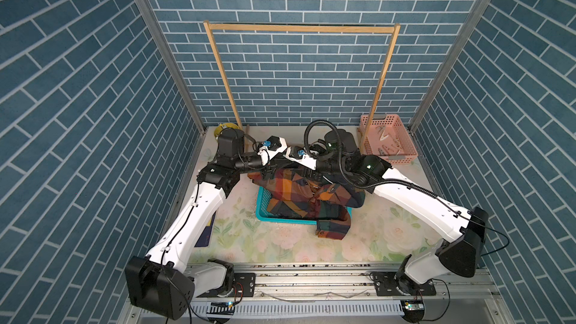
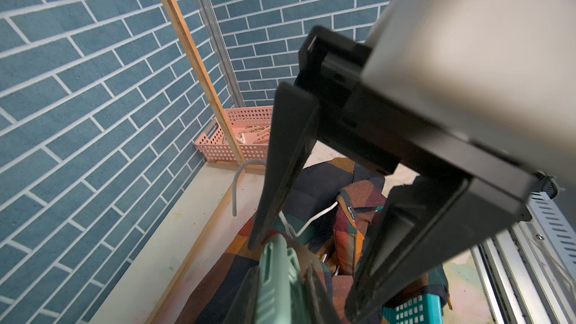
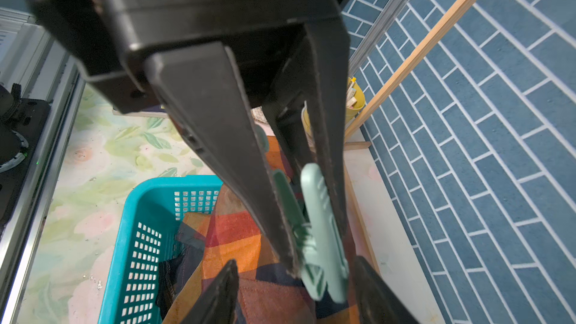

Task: Remove the clothespins securing long-sleeve shirts to the hanger
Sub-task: Place the clamp in the storage box.

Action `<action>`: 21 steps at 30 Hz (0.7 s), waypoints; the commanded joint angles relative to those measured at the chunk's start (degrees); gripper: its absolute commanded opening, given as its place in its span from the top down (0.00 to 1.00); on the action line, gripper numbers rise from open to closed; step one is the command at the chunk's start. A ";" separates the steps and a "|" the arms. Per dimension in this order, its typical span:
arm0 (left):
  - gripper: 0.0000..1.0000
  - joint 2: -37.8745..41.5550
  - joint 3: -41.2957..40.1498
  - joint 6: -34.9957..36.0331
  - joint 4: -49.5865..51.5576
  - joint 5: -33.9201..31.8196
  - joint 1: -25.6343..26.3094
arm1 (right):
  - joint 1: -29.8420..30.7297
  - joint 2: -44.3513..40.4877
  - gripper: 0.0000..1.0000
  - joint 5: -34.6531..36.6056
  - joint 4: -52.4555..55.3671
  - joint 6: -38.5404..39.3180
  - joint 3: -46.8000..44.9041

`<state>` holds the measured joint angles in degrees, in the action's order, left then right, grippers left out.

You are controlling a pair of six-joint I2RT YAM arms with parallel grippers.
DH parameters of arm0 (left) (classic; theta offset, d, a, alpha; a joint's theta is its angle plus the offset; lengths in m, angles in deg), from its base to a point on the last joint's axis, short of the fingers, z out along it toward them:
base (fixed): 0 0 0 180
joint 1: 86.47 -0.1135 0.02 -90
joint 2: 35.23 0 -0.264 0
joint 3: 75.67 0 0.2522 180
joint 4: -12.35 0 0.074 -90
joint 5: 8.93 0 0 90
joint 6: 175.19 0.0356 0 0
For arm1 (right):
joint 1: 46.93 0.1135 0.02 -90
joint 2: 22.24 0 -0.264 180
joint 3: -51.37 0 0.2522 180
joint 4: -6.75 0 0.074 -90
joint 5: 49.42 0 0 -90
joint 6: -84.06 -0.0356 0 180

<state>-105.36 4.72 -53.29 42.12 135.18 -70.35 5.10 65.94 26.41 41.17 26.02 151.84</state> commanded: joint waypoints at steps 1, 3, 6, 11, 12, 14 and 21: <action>1.00 -0.63 1.53 0.17 0.73 1.09 0.49 | 0.29 0.71 0.43 -1.38 -1.40 0.94 2.43; 1.00 -0.63 1.59 0.22 0.84 1.09 0.58 | 0.28 0.98 0.44 -1.29 -1.79 0.65 2.63; 1.00 -0.64 1.66 0.43 1.28 1.18 0.66 | 0.27 1.24 0.45 -1.46 -2.37 0.44 2.67; 1.00 -0.88 1.66 0.71 2.00 1.26 0.67 | 0.36 1.71 0.50 -1.65 -2.50 0.19 2.93; 1.00 -0.91 1.72 0.71 2.11 1.28 0.75 | 0.35 1.77 0.52 -1.56 -2.55 0.14 3.02; 1.00 -0.89 1.74 0.79 2.18 1.52 0.72 | 0.35 1.80 0.62 -1.47 -2.53 0.17 2.94; 1.00 -1.44 2.36 2.19 4.26 1.79 0.83 | 0.35 1.91 0.83 -1.72 -2.54 0.21 2.90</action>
<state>-105.80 5.68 -52.24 44.66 136.01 -70.13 4.73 67.47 26.98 41.09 26.77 153.18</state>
